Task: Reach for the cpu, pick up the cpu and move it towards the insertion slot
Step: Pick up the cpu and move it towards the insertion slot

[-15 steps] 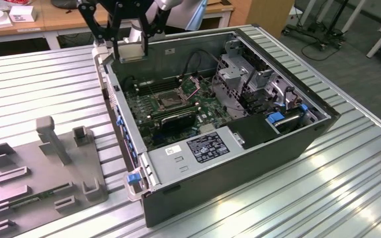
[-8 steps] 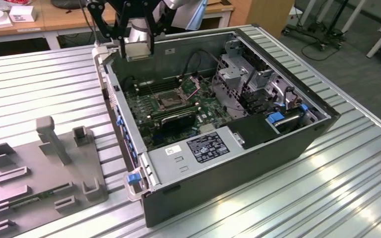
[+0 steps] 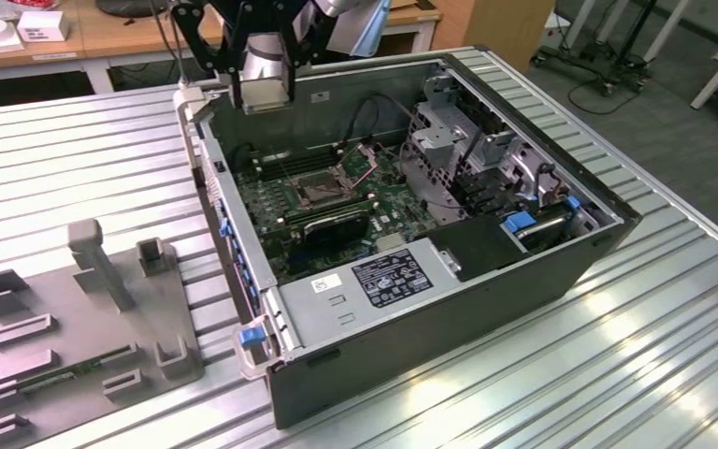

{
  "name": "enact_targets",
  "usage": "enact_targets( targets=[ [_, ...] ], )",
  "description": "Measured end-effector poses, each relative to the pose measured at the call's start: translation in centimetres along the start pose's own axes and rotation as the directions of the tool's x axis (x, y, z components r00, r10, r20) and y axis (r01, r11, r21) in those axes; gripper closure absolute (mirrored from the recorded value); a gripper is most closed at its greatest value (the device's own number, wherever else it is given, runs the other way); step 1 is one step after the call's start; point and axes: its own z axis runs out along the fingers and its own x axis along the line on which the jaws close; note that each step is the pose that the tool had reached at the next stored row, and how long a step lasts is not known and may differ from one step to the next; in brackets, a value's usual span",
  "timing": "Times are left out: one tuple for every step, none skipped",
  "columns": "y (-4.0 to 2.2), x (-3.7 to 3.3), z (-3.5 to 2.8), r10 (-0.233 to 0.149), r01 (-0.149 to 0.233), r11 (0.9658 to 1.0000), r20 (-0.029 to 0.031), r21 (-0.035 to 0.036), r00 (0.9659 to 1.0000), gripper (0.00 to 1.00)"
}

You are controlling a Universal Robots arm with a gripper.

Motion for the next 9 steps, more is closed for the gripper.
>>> enact_targets(
  targets=[
    [0.03, -0.07, 0.0, 0.0, 0.0, 1.0, 0.0, 0.0001, 1.0, 0.46],
    [0.06, -0.14, 0.01, 0.0, 0.0, 1.0, 0.0001, 0.0001, 1.0, 0.46],
    [0.1, -0.21, 0.02, 0.0, 0.0, 1.0, 0.0001, 0.0, 1.0, 0.46],
    [0.13, -0.27, 0.03, 0.0, 0.0, 1.0, 0.0002, 0.0, 1.0, 0.46],
    [0.17, -0.32, 0.03, 0.0, 0.0, 1.0, 0.0002, 0.0, 1.0, 0.46],
    [0.21, -0.37, 0.04, 0.0, 0.0, 1.0, 0.0003, 0.0, 1.0, 0.46],
    [0.25, -0.41, 0.05, 0.0, 0.0, 1.0, 0.0004, 0.0001, 1.0, 0.46],
    [0.29, -0.45, 0.05, 0.0, 0.0, 1.0, 0.0004, 0.0001, 1.0, 0.46],
    [0.32, -0.5, 0.06, 0.0, 0.0, 1.0, 0.0005, 0.0, 1.0, 0.46]
  ],
)
